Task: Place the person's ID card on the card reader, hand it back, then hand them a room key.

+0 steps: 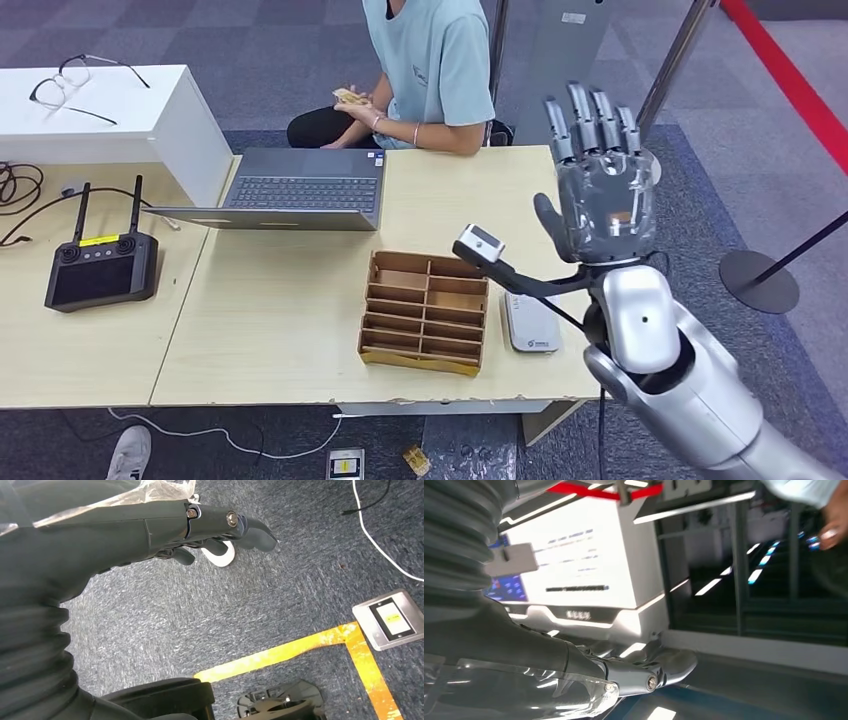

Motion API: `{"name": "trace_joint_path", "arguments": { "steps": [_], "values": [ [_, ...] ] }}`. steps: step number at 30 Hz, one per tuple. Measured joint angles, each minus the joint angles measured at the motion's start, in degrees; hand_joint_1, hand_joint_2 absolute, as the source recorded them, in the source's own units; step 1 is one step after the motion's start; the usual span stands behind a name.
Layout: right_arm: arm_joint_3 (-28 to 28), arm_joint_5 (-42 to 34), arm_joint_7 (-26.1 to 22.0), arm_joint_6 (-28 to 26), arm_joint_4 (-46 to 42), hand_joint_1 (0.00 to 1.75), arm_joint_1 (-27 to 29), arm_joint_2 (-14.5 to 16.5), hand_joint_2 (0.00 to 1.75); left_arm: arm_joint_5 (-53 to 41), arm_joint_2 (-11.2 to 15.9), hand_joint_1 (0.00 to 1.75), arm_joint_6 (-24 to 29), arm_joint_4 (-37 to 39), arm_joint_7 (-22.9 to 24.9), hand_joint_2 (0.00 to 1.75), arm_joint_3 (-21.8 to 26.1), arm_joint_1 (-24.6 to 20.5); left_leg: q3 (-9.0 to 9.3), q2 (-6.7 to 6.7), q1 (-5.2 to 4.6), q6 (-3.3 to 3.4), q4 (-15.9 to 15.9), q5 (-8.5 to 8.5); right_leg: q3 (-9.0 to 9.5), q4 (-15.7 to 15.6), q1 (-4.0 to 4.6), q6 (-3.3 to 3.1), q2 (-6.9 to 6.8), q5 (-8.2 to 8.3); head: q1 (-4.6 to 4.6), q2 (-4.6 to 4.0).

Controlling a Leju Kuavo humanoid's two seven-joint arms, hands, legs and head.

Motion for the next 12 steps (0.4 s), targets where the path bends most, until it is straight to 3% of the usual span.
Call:
{"name": "trace_joint_path", "arguments": {
  "steps": [6,12],
  "values": [
    [-9.7,-0.2,0.3,0.8,-10.5,0.00,9.3,-5.8,1.75,0.0,0.4,0.00,0.0,0.0,0.0,1.75,0.0,0.0,0.01,0.00,0.00,0.02,0.0,-0.02,0.00,0.0,-0.01,0.02,0.00,-0.01,0.00,0.00],
    [-22.1,-5.7,0.4,0.5,-16.3,0.00,21.6,-10.2,1.75,0.0,0.7,0.00,0.0,0.0,0.4,1.75,0.1,0.1,0.01,-0.01,-0.01,0.11,0.0,-0.08,0.01,0.0,-0.01,0.03,0.00,-0.02,0.00,0.00]
  ]
}}
